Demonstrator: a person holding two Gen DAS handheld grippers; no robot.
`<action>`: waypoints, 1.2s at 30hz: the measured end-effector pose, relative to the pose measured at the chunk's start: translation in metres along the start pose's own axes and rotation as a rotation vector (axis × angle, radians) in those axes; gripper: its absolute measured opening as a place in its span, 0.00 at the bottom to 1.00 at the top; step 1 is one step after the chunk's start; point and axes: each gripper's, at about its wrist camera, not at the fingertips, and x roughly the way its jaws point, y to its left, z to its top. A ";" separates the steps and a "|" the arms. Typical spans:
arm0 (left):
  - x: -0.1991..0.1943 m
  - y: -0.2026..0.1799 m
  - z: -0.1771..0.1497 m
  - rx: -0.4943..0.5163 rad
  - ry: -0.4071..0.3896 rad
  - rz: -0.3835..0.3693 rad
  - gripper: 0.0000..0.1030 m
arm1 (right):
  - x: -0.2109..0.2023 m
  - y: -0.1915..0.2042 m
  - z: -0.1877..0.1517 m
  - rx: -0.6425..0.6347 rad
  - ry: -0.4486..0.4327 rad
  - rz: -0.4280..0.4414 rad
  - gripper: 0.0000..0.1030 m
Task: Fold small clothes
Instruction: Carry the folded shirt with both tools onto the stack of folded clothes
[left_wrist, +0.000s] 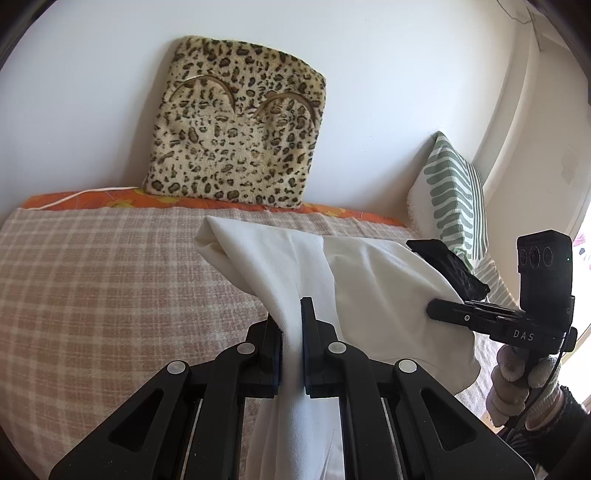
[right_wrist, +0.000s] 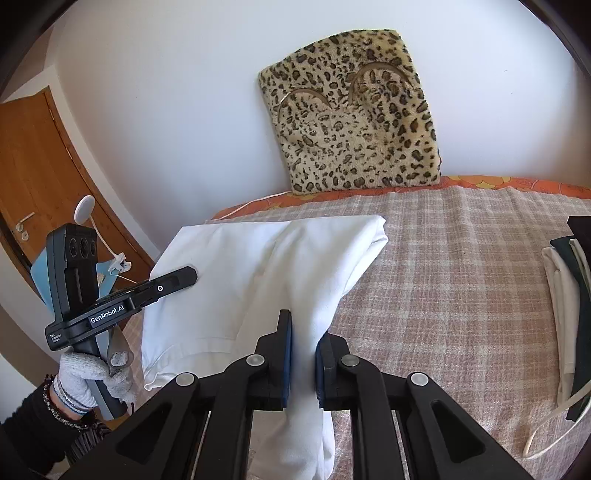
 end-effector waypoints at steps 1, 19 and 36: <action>0.000 -0.006 0.001 0.009 -0.003 -0.003 0.07 | -0.004 -0.002 -0.001 -0.003 -0.006 -0.006 0.08; 0.019 -0.121 0.023 0.168 -0.043 -0.109 0.07 | -0.104 -0.050 -0.010 -0.023 -0.118 -0.141 0.08; 0.074 -0.212 0.040 0.236 -0.021 -0.235 0.07 | -0.180 -0.112 -0.009 -0.001 -0.166 -0.295 0.08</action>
